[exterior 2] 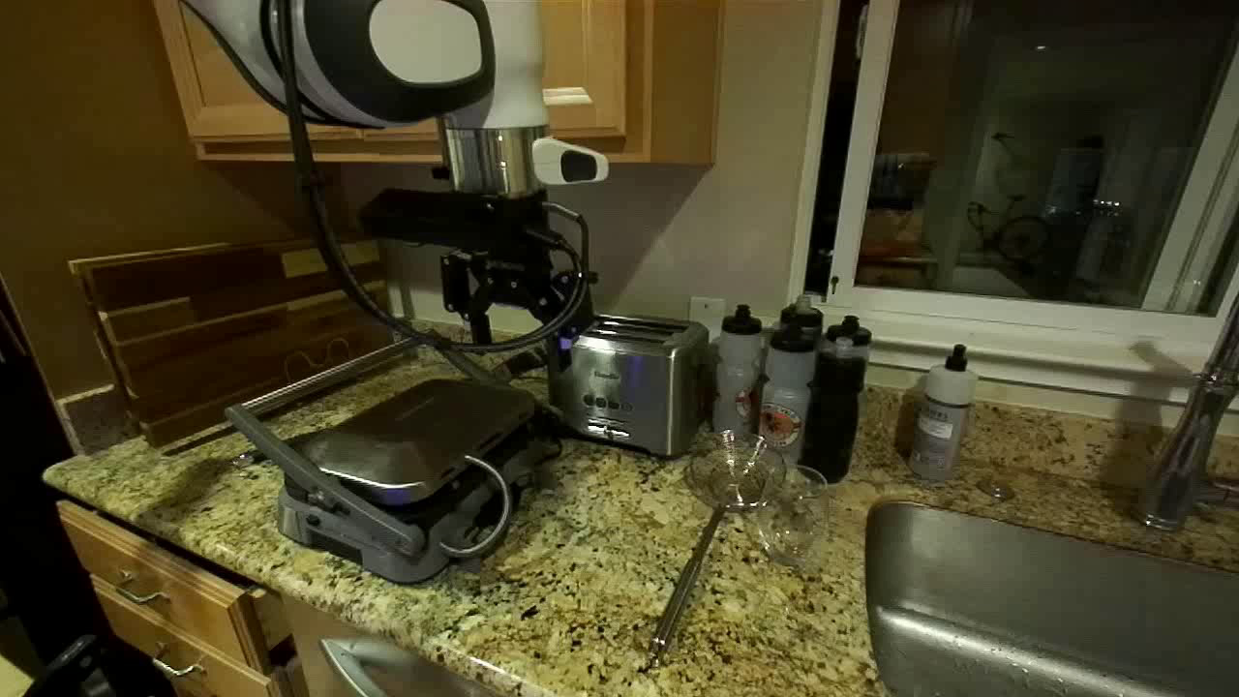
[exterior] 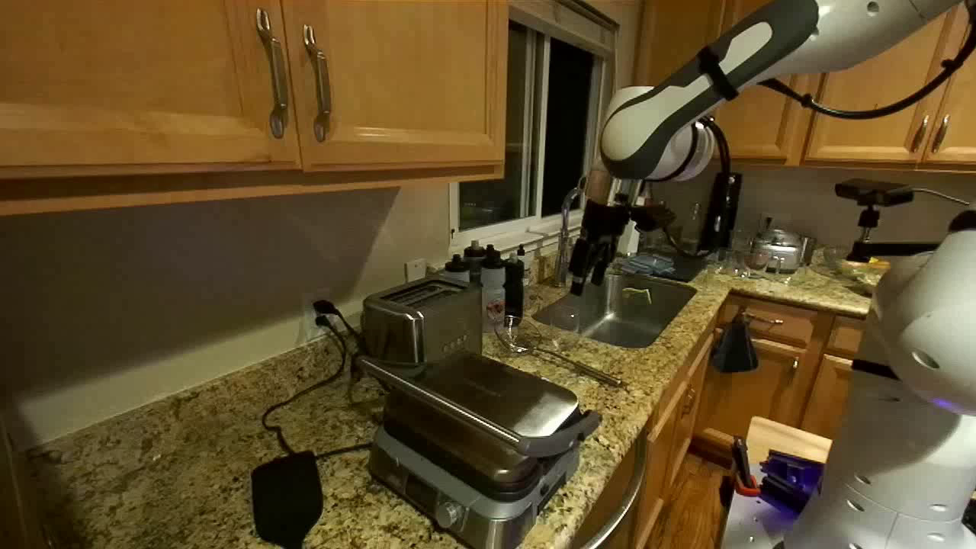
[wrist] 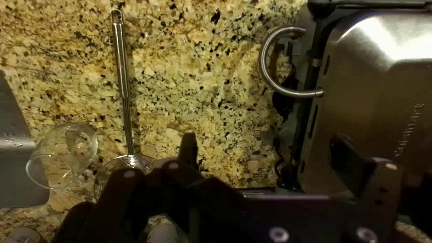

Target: Open the sandwich maker

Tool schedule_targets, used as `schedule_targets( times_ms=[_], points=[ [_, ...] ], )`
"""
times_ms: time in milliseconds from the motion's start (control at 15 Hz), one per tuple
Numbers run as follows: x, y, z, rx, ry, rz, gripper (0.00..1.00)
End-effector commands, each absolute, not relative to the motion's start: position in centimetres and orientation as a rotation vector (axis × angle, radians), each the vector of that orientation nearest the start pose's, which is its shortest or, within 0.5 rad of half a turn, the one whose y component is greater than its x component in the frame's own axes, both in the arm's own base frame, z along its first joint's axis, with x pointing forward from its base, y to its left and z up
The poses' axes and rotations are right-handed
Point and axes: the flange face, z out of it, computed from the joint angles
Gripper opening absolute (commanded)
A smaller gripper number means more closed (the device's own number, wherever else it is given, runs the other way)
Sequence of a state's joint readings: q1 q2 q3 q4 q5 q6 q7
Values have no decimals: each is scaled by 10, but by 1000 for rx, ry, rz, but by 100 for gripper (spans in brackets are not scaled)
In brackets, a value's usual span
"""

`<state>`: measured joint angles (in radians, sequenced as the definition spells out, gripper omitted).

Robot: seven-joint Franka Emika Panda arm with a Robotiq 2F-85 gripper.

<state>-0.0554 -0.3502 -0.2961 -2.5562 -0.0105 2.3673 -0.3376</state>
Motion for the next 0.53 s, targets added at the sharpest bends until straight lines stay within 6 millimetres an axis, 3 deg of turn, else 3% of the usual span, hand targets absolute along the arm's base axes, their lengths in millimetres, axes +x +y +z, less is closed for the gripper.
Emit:
schedule_targets(
  times_ms=[0, 267, 467],
  points=[
    [406, -148, 399, -3092, -4, -261, 100],
    [408, -144, 400, -3093, -14, -261, 100],
    [419, -122, 408, -3069, -45, -259, 100]
  ],
)
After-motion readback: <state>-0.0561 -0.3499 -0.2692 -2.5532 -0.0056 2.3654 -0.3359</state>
